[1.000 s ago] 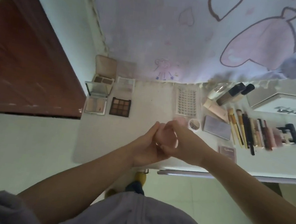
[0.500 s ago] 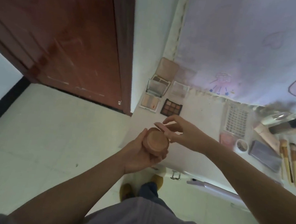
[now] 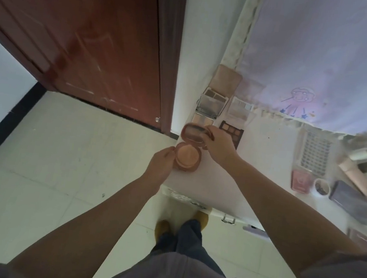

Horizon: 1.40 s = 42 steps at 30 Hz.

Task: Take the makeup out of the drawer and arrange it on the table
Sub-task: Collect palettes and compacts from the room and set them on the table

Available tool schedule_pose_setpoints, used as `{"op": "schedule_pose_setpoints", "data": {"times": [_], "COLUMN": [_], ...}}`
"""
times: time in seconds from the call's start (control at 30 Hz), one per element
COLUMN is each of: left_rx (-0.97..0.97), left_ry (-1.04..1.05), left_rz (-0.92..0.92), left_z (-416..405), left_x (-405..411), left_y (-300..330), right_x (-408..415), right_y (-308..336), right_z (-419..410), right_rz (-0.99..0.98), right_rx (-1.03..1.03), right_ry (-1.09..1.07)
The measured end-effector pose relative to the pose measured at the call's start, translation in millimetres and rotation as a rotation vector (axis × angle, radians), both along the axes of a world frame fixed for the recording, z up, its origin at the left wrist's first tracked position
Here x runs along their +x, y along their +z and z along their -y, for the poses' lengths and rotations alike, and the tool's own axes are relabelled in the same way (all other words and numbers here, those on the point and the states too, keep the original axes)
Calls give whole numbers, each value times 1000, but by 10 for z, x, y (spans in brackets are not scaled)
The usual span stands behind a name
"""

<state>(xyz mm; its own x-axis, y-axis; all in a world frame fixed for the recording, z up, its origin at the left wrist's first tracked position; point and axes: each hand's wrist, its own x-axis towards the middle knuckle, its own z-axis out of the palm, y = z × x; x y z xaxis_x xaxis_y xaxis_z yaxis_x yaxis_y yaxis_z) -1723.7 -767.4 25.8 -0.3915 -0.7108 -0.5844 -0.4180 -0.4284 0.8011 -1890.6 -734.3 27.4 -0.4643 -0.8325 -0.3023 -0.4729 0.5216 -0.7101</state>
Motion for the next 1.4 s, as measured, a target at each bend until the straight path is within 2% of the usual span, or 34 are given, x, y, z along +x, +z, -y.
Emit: {"op": "schedule_pose_setpoints", "data": {"times": [0.13, 0.3, 0.4, 0.5, 0.57, 0.63, 0.7, 0.77, 0.83, 0.93, 1.03, 1.13, 1.27, 1.33, 1.4], "left_rx": [-144, -136, -159, -481, -708, -818, -752, -625, -507, -337, -165, -161, -161, -3, 249], "left_ry": [-156, -181, -219, -155, -170, -298, -481, -650, -809, -978, -964, -912, -884, -811, -635], "left_rz": [98, 99, 225, 284, 164, 14, -107, -155, -141, -50, 30, 82, 105, 36, -52], "left_z": [39, 84, 35, -129, -331, -617, -966, -1342, -1727, -2274, -2708, -2950, -3033, -3032, -2976], "left_x": [-75, -97, -91, -137, -297, -565, -890, -1219, -1544, -2005, -2364, -2615, -2784, -2778, -2716], "left_y": [-27, -68, -65, 29, 171, 261, 292, 258, 166, 32, -69, -126, -112, -58, 29], "right_x": [23, 42, -3, -176, -354, -556, -772, -993, -1219, -1559, -1830, -1983, -2099, -2102, -2050], "right_y": [-96, -103, -12, 76, 109, 133, 146, 166, 190, 209, 132, -49, -196, -159, -38], "right_z": [9, -70, -218, -562, -908, -1311, -1763, -2255, -2761, -3432, -3868, -4057, -4019, -3965, -3887], "right_rz": [-47, 26, 66, 54, 60, 47, 23, -87, -217, -303, -361, -443, -628, -611, -456], "right_rx": [-3, -9, -91, -140, -149, -155, -125, -39, 30, 186, 376, 468, 399, 327, 121], "right_ry": [-48, -102, -166, -171, -230, -313, -376, -411, -422, -355, -103, 152, 236, 253, 187]}}
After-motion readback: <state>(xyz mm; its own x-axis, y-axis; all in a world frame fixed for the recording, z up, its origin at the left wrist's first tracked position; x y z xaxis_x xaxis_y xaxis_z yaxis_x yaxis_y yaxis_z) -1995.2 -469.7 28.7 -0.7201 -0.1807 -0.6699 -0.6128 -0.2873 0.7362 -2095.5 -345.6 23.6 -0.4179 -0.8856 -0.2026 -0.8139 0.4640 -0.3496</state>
